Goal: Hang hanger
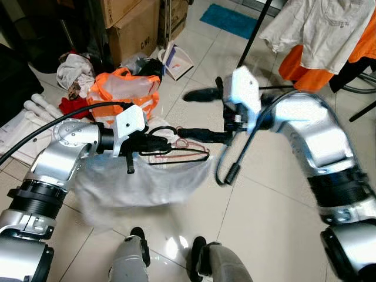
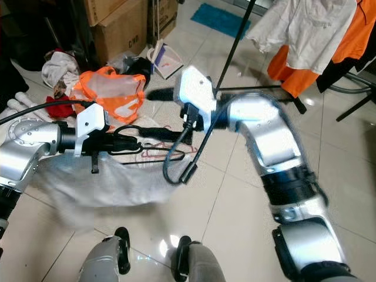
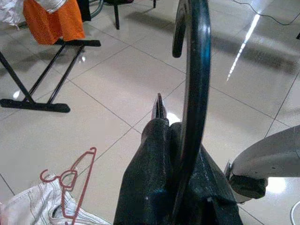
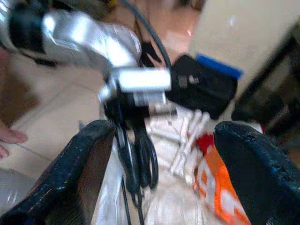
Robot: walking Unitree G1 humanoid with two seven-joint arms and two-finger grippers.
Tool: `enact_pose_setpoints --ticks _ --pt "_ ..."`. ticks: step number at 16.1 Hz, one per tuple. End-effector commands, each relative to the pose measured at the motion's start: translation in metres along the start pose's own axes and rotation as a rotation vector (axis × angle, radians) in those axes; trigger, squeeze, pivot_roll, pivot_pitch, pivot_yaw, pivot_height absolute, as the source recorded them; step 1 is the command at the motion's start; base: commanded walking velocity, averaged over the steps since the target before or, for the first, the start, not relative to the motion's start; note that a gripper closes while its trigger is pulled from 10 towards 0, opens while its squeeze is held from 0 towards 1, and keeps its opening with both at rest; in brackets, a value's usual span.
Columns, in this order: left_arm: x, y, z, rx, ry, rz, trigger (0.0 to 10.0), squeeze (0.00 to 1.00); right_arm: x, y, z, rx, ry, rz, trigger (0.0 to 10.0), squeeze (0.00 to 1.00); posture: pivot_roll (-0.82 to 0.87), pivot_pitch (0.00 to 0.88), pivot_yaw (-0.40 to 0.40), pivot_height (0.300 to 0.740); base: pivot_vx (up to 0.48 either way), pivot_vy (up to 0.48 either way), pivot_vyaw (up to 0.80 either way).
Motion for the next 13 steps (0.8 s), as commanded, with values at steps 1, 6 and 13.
enact_pose_setpoints --ticks 1,6,13 --pt "0.000 -0.002 0.006 -0.008 -0.030 -0.008 0.0 0.00 -0.003 0.003 0.002 -0.010 0.002 -0.018 10.0 0.00 -0.01 0.228 -0.142 0.740 0.000 0.000 0.00" --pt "0.000 0.002 0.004 -0.022 -0.018 0.014 0.0 0.00 -0.039 0.025 -0.051 0.111 -0.149 -0.433 10.0 0.00 -0.01 0.238 -0.145 0.740 0.000 0.000 0.00" --pt "0.005 0.008 0.011 -0.032 -0.034 0.041 0.0 0.00 -0.016 0.057 -0.100 0.283 -0.192 -0.412 10.0 0.00 -0.01 0.238 -0.145 0.740 0.000 0.000 0.00"
Point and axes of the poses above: a point about 5 cm out from each wrist's last joint towards the gripper, its own y axis pointing back from the gripper into the wrist, its own z axis along the axis of the wrist's last joint, x = y × z, the point moved 6 cm from there along -y, pointing out of the wrist towards the gripper, and after that the axes turned 12 degrees about y, right-handed, at the moved point
